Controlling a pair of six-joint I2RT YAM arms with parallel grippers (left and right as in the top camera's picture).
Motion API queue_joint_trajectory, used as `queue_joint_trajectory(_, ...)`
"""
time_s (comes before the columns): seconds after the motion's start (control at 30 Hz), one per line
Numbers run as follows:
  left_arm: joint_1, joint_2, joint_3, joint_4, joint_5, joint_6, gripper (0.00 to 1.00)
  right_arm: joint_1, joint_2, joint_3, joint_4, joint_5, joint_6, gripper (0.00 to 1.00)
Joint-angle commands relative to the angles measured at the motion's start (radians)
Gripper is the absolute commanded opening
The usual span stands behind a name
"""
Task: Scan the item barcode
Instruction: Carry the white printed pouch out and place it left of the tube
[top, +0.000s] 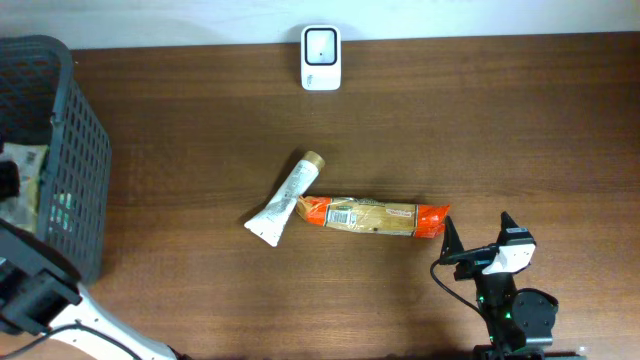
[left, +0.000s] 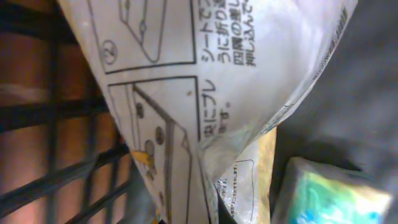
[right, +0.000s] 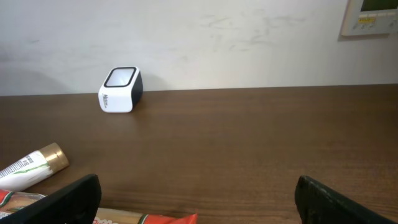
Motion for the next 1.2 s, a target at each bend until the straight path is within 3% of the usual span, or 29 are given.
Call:
queue_joint_trajectory(0.0,-0.003,-0.172,0.01,0.035,0.008,-0.077,0.0,-0.008,-0.006,-0.005,-0.006,-0.005,-0.004,0.99)
queue_joint_trajectory(0.37,-0.072,-0.442,0.01,0.053,0.029,-0.188,0.0,-0.008,-0.006,-0.005,-0.006,-0.005,-0.004,0.99)
queue_joint_trajectory(0.5,-0.085,-0.534,0.01,0.091,-0.011,-0.353,0.0,-0.008,-0.006,-0.005,-0.006,-0.005,-0.004,0.99)
queue_joint_trajectory(0.63,-0.134,-0.652,0.011,0.045,0.313,-0.374,0.0,-0.008,-0.006,-0.005,-0.006,-0.005,-0.004,0.99)
queue_joint_trajectory(0.7,-0.252,-0.698,0.01,-0.089,0.5,-0.373,0.0,-0.008,-0.006,-0.005,-0.006,-0.005,-0.004,0.99)
queue_joint_trajectory(0.8,-0.446,-0.684,-0.011,-0.292,0.511,-0.329,0.0,-0.008,-0.006,-0.005,-0.006,-0.005,-0.004,0.99)
queue_joint_trajectory(0.87,-0.595,-0.673,-0.128,-0.317,0.489,-0.328,0.0,-0.008,-0.006,-0.005,-0.006,-0.005,-0.004,0.99)
queue_joint_trajectory(0.97,-0.712,-0.673,-0.393,-0.173,0.474,-0.37,0.0,-0.008,-0.006,-0.005,-0.006,-0.005,-0.004,0.99)
queue_joint_trajectory(1.07,-0.731,-0.673,-0.615,0.009,0.41,-0.441,0.0,-0.008,-0.006,-0.005,-0.006,-0.005,-0.004,0.99)
queue_joint_trajectory(1.17,-0.731,-0.673,-0.731,0.079,0.365,-0.445,0.0,-0.008,-0.006,-0.005,-0.006,-0.005,-0.004,0.99)
